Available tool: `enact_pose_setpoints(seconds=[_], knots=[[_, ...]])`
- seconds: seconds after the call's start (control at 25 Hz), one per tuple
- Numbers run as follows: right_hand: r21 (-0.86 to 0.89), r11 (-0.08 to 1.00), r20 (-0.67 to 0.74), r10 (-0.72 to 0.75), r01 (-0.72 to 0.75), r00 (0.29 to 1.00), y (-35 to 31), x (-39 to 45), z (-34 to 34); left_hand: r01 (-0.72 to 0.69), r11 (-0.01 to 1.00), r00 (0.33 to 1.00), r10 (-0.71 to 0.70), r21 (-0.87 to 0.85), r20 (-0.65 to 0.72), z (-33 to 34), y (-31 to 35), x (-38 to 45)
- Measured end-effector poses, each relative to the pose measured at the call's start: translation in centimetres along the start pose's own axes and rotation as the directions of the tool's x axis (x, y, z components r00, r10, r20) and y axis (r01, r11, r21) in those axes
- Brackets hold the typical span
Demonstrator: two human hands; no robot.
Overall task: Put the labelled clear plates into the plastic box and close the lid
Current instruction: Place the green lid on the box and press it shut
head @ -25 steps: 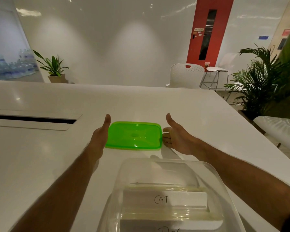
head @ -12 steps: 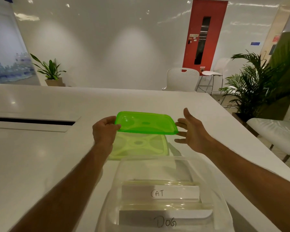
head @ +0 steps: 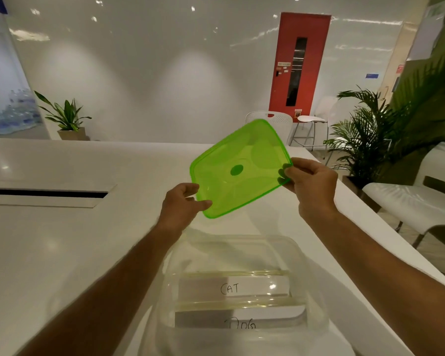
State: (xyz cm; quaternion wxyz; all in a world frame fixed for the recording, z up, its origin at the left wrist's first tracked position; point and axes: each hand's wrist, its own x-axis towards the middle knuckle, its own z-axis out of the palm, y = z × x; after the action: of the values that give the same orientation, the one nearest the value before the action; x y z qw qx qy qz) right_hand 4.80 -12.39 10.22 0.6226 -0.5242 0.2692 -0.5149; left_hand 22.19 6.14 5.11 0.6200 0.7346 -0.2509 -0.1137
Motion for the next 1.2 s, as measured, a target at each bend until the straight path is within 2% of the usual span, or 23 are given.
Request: enact_pose_setpoints(seconds=[0.08, 0.12, 0.2, 0.28, 0.36, 0.44, 0.52, 0.64, 0.72, 0.76, 0.84, 0.92, 1.0, 1.04, 1.12, 1.2], knots=[[-0.131, 0.966, -0.032, -0.231, 0.225, 0.973, -1.1, -0.9, 0.3, -0.071, 0.997, 0.996, 0.069, 0.024, 0.062, 1.1, 1.7, -1.1], [-0.23, 0.904, -0.017, -0.375, 0.362, 0.927, -1.6, -1.5, 0.4, -0.104, 0.994, 0.991, 0.105, -0.019, 0.079, 1.7, 2.9, -1.8], [-0.369, 0.699, 0.093, -0.628, 0.612, 0.773, -2.3, -2.9, 0.7, -0.12, 0.977, 0.985, 0.139, -0.175, 0.101, 2.7, 5.8, -3.2], [-0.397, 0.482, 0.219, -0.777, 0.781, 0.59, -2.7, -4.6, 1.0, -0.038, 0.924, 0.984, 0.1, -0.38, 0.145, 3.3, 8.6, -4.6], [-0.39, 0.273, 0.321, -0.855, 0.879, 0.408, -2.7, -5.9, 1.2, 0.076, 0.854, 0.976, 0.042, -0.515, 0.214, 3.6, 10.3, -5.5], [-0.385, 0.067, 0.432, -0.868, 0.92, 0.244, -2.0, -6.6, 1.1, 0.143, 0.811, 0.969, 0.001, -0.567, 0.247, 3.5, 10.9, -5.8], [-0.361, -0.044, 0.513, -0.843, 0.932, 0.159, -1.4, -7.2, 0.9, 0.175, 0.777, 0.967, -0.021, -0.604, 0.254, 3.1, 10.7, -5.8], [-0.306, -0.123, 0.588, -0.805, 0.944, 0.086, -0.9, -7.7, 0.7, 0.186, 0.755, 0.967, -0.025, -0.628, 0.255, 2.5, 10.1, -5.6], [-0.282, -0.083, 0.621, -0.775, 0.956, 0.116, -0.8, -8.0, 0.6, 0.18, 0.781, 0.969, -0.036, -0.598, 0.244, 2.0, 9.7, -5.3], [-0.283, -0.012, 0.621, -0.764, 0.959, 0.174, -0.9, -8.0, 0.5, 0.179, 0.793, 0.969, -0.041, -0.583, 0.242, 1.8, 9.6, -5.1], [-0.34, 0.216, 0.58, -0.718, 0.915, 0.385, -1.2, -7.5, 0.2, 0.191, 0.803, 0.968, -0.057, -0.564, 0.246, 1.0, 9.1, -4.8], [-0.468, 0.434, 0.477, -0.61, 0.77, 0.633, -1.7, -5.9, -0.3, 0.21, 0.811, 0.964, -0.077, -0.546, 0.256, 0.1, 8.5, -4.6], [-0.634, 0.53, 0.361, -0.44, 0.562, 0.822, -2.1, -3.3, -1.4, 0.228, 0.819, 0.959, -0.096, -0.527, 0.266, -0.7, 7.7, -4.6], [-0.704, 0.545, 0.319, -0.329, 0.455, 0.889, -2.2, -2.3, -2.1, 0.243, 0.819, 0.955, -0.108, -0.521, 0.275, -1.1, 7.3, -4.7], [-0.766, 0.582, 0.273, -0.092, 0.274, 0.958, -1.8, -0.8, -3.4, 0.28, 0.808, 0.946, -0.14, -0.518, 0.293, -1.6, 6.4, -5.0], [-0.625, 0.773, 0.279, 0.099, 0.103, 0.955, -1.4, -0.7, -4.3, 0.306, 0.803, 0.939, -0.167, -0.511, 0.3, -2.1, 5.5, -5.3]])
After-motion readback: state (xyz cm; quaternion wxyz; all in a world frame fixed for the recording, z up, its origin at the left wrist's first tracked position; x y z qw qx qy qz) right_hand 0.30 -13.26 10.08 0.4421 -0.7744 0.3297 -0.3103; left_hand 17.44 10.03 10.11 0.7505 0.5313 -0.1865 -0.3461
